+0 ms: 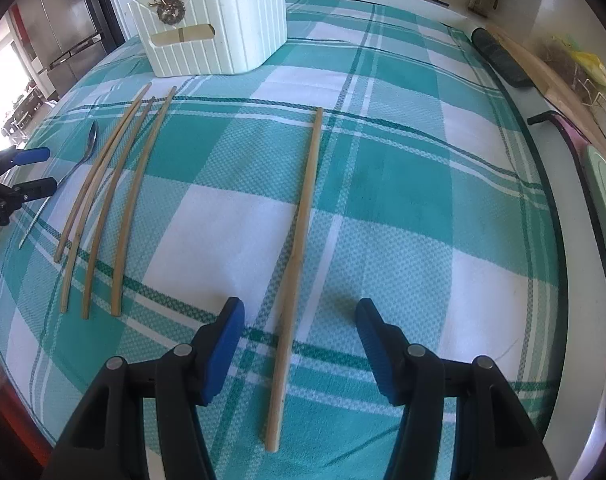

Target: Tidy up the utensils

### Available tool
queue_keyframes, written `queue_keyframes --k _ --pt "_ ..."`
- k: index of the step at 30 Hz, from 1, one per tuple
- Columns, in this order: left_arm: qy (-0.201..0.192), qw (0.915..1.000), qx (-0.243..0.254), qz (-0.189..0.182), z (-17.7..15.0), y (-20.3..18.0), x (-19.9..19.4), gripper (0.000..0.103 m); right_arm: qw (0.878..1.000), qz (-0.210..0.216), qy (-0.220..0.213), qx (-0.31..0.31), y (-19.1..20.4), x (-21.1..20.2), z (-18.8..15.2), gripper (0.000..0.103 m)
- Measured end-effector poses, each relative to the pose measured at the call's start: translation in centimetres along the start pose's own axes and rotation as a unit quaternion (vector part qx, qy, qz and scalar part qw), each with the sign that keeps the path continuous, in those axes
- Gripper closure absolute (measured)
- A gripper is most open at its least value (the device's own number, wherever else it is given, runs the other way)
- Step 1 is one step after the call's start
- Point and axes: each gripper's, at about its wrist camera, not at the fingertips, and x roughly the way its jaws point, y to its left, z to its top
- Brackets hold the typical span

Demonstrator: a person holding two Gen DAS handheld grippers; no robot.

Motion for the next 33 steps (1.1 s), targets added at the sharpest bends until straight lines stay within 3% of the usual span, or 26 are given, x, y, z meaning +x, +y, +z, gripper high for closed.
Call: queue_keyframes --k 5,8,10,11,12,13,14,15,18,20,25,33 --pt "0.006 1.0000 -0.001 -0.005 1.6 -0.3 1.5 0.006 1.000 -0.009 0.006 -0.011 -0.2 1.4 2.9 0.044" --pt "0.004 1.0000 0.000 0.001 3.0 -0.8 1.9 0.016 1.000 -0.010 0.003 -0.013 -0.1 2.1 4.8 0.044" --pt "0.000 1.0000 -0.003 -0.003 3.5 -0.9 1.9 0.028 1.000 -0.014 -0.001 -0.014 0.0 2.7 6.3 0.044" --pt "-0.003 1.0000 -0.003 -0.005 3.8 -1.2 1.9 0.044 1.000 -0.015 -0.003 -0.012 0.0 2.9 6.8 0.047" --pt "-0.007 0.9999 0.001 -0.008 4.0 -1.4 1.7 0.068 1.000 -0.010 -0.004 -0.007 -0.1 3.3 7.6 0.058" --pt "-0.008 0.9999 0.006 -0.007 4.1 -1.8 1.6 0.067 1.000 -0.009 -0.008 0.000 -0.2 3.4 8.2 0.066" --pt "-0.007 0.9999 0.009 -0.004 4.2 -1.9 1.6 0.067 1.000 -0.019 -0.012 0.003 -0.3 3.5 8.8 0.091" --pt "-0.010 0.9999 0.009 -0.002 4.2 -2.0 1.6 0.067 1.000 -0.021 -0.009 0.000 -0.3 3.7 9.3 0.096" --pt "-0.025 0.9997 -0.004 -0.001 3.7 -1.3 0.3 0.067 0.999 -0.012 -0.024 0.023 -0.7 3.5 9.8 0.096" --pt "-0.044 0.9988 -0.022 -0.007 3.6 -0.3 -1.5 0.067 0.998 0.006 -0.056 0.042 -0.8 1.9 9.4 0.096" --pt "-0.097 0.9947 -0.033 -0.016 2.7 0.8 -7.0 0.067 0.987 0.041 -0.147 0.051 -0.1 -5.2 7.3 0.096" --pt "-0.175 0.9826 -0.055 -0.032 0.9 2.6 -14.4 0.068 0.969 0.052 -0.239 0.041 1.7 -14.5 4.1 0.096"
